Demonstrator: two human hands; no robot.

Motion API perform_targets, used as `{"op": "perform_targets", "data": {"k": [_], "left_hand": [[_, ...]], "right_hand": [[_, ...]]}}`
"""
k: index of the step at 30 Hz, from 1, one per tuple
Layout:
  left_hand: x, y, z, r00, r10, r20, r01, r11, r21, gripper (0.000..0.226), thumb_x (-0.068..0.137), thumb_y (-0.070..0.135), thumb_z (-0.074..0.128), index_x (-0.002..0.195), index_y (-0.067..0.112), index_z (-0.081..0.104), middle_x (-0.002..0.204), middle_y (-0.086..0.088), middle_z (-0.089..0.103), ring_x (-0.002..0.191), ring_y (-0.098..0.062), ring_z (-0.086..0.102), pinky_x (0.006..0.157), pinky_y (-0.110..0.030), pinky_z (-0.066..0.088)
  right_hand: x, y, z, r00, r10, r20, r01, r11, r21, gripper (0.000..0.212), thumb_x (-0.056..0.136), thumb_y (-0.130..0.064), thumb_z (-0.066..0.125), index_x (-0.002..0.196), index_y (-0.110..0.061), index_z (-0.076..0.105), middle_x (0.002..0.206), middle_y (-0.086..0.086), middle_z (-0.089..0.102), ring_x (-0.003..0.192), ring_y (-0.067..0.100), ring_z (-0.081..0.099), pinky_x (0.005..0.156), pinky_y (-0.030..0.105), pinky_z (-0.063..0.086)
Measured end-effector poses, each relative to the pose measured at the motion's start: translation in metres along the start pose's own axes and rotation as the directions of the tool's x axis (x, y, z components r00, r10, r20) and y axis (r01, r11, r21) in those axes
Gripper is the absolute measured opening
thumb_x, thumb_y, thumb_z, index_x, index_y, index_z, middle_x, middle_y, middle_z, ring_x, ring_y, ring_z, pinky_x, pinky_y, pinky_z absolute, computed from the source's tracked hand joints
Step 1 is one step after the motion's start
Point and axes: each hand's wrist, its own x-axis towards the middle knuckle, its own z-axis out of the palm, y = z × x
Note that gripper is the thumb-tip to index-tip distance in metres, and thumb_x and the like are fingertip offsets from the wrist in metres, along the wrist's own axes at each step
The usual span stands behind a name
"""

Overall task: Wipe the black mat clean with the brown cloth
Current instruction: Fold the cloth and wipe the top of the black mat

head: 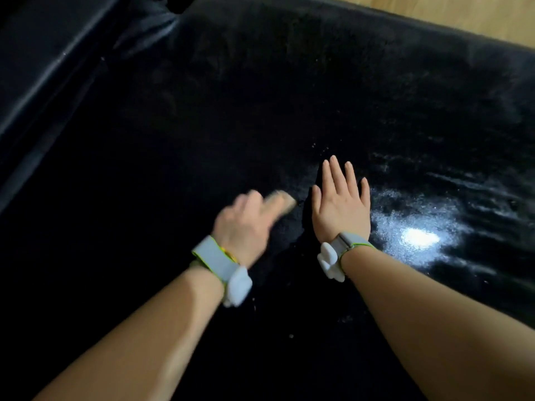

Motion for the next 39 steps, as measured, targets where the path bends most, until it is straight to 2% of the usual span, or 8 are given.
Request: {"op": "perform_targets", "data": {"k": [3,7,12,21,24,27,34,39], "left_hand": [[0.014,-0.023,0.003,0.977,-0.213,-0.017,0.213,0.977,-0.028,0.045,0.072,-0.001,0.070,0.114,0.015,0.068,0.074,-0.013,0.048,0.060,-0.033,0.052,0.038,-0.030,0.039],[0.010,-0.021,0.005,0.984,-0.178,0.017,0.179,0.983,-0.048,0.047,0.072,0.000,0.071,0.116,0.014,0.067,0.076,-0.012,0.048,0.062,-0.032,0.051,0.040,-0.032,0.045],[0.012,-0.018,0.000,0.980,-0.198,-0.001,0.197,0.978,-0.062,0.044,0.075,0.001,0.068,0.117,0.013,0.066,0.075,-0.012,0.047,0.060,-0.032,0.050,0.038,-0.032,0.043],[-0.091,0.022,-0.022,0.985,0.165,0.045,-0.161,0.984,-0.069,0.036,0.087,0.018,0.046,0.121,0.020,0.059,0.068,-0.005,0.047,0.057,-0.026,0.048,0.041,-0.034,0.037],[-0.054,-0.039,-0.027,0.985,-0.173,0.018,0.169,0.976,0.136,0.040,0.085,0.019,0.048,0.123,0.023,0.061,0.074,-0.009,0.047,0.059,-0.032,0.051,0.042,-0.031,0.031],[-0.048,-0.057,-0.027,0.911,-0.409,-0.052,0.408,0.913,-0.015,0.039,0.085,0.010,0.060,0.123,0.017,0.061,0.082,-0.015,0.049,0.067,-0.036,0.052,0.045,-0.032,0.036],[-0.125,0.042,-0.024,0.995,0.092,0.044,-0.075,0.953,-0.293,0.037,0.087,0.014,0.051,0.123,0.023,0.056,0.074,-0.005,0.050,0.059,-0.026,0.051,0.041,-0.036,0.044],[-0.124,0.044,-0.026,0.995,0.098,0.033,-0.084,0.950,-0.301,0.035,0.088,0.015,0.045,0.114,0.016,0.069,0.070,-0.008,0.049,0.055,-0.026,0.050,0.037,-0.032,0.042]], "right_hand": [[-0.003,-0.002,-0.001,0.999,-0.034,-0.042,0.036,0.998,0.046,0.052,0.103,-0.034,0.025,0.152,-0.017,0.019,0.160,-0.003,0.013,0.148,0.020,0.006,0.119,0.043,0.006],[-0.043,-0.016,0.002,0.985,-0.040,-0.170,0.056,0.994,0.095,0.051,0.098,-0.031,0.032,0.146,-0.014,0.037,0.155,0.003,0.031,0.144,0.027,0.024,0.114,0.043,0.011],[-0.088,-0.020,0.020,0.998,0.019,-0.067,-0.017,1.000,0.018,0.055,0.098,-0.037,0.025,0.148,-0.016,0.033,0.156,0.001,0.028,0.144,0.024,0.023,0.114,0.045,0.010],[-0.089,-0.021,0.018,0.999,0.035,0.005,-0.035,0.999,-0.011,0.055,0.101,-0.037,0.016,0.153,-0.021,0.013,0.161,-0.004,0.008,0.148,0.018,0.003,0.118,0.043,0.002],[-0.090,-0.022,0.017,0.999,0.047,0.008,-0.047,0.999,0.007,0.053,0.103,-0.036,0.020,0.153,-0.022,0.013,0.161,-0.005,0.006,0.148,0.018,0.000,0.119,0.044,0.002],[-0.088,-0.022,0.017,0.999,0.044,-0.007,-0.044,0.999,0.012,0.054,0.102,-0.036,0.021,0.153,-0.022,0.013,0.161,-0.005,0.007,0.148,0.018,0.001,0.119,0.044,0.002],[-0.088,-0.020,0.019,0.999,0.044,-0.004,-0.044,0.999,-0.002,0.054,0.102,-0.037,0.019,0.154,-0.021,0.012,0.161,-0.004,0.006,0.148,0.018,0.001,0.120,0.044,0.003],[-0.094,-0.020,0.010,1.000,0.005,0.017,-0.006,0.998,0.068,0.053,0.104,-0.034,0.021,0.154,-0.019,0.012,0.161,-0.003,0.007,0.148,0.018,0.001,0.120,0.042,0.001]]}}
